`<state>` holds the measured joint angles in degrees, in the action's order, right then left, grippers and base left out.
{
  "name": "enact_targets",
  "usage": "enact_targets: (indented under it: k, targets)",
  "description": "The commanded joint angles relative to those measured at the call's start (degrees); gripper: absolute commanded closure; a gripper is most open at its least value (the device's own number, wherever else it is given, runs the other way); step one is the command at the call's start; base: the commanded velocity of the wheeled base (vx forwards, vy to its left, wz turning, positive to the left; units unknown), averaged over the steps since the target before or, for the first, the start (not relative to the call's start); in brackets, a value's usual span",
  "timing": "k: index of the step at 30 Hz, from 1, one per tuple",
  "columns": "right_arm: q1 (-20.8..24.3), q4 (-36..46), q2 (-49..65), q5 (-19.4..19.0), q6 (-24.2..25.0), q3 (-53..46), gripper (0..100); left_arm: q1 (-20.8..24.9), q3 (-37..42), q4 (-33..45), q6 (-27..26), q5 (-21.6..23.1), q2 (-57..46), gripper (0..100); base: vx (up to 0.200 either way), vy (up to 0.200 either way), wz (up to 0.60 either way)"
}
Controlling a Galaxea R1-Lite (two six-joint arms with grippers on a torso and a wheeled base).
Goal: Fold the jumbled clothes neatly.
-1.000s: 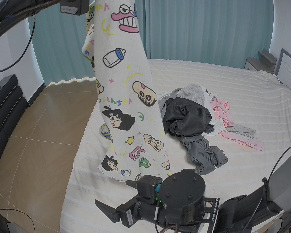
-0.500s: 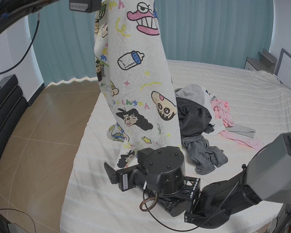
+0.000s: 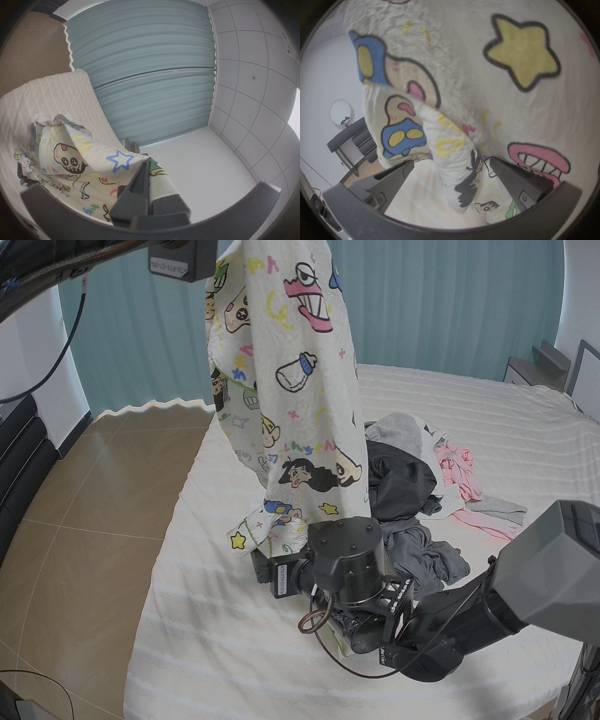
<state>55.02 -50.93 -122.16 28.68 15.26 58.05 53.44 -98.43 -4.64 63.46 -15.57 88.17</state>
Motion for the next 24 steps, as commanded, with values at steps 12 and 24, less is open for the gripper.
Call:
enact_targets:
  k: [12, 24]
  targets:
    - [-3.5, 0.0, 0.2, 0.7, -1.6, -0.2, 100, 0.0, 1.1, 0.0, 0.0, -0.2, -0.6, 100, 0.0, 0.0, 0.0]
    - [-4.6, -0.5, 5.4, -2.0, -2.2, -6.3, 100, -1.5, 4.4, -0.6, -3.0, -2.5, -2.1, 100, 0.0, 0.0, 0.0]
